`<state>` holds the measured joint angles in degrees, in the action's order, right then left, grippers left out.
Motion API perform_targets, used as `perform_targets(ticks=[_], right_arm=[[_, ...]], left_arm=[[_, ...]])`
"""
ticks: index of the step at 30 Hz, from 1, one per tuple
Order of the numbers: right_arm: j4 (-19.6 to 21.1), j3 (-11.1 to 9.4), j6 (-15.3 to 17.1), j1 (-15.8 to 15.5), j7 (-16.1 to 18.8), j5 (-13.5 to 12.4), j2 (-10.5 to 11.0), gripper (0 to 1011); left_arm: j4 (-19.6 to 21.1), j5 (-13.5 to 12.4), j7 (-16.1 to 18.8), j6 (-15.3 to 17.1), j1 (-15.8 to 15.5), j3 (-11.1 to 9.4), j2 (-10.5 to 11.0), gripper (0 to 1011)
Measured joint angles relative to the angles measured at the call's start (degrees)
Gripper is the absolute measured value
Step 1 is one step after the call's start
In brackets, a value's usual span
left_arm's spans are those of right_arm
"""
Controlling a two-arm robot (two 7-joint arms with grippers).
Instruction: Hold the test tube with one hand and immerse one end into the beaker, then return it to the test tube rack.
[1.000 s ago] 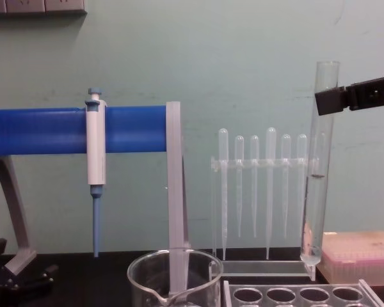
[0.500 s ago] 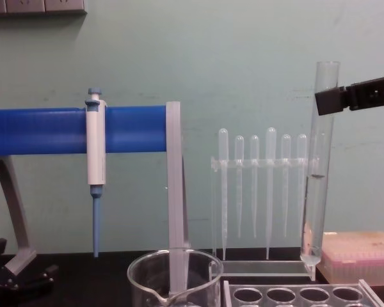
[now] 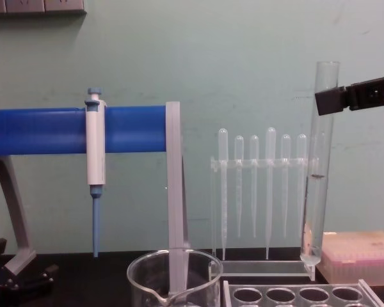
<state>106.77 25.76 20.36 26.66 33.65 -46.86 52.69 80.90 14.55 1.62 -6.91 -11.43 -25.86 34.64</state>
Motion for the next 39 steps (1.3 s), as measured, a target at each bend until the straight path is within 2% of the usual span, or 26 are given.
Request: perform_targets(ticks=[39], right_arm=[[0.0,0.0,0.0,0.0,0.0,0.0,0.0,221]], left_arm=[[0.0,0.0,0.0,0.0,0.0,0.0,0.0,1000]])
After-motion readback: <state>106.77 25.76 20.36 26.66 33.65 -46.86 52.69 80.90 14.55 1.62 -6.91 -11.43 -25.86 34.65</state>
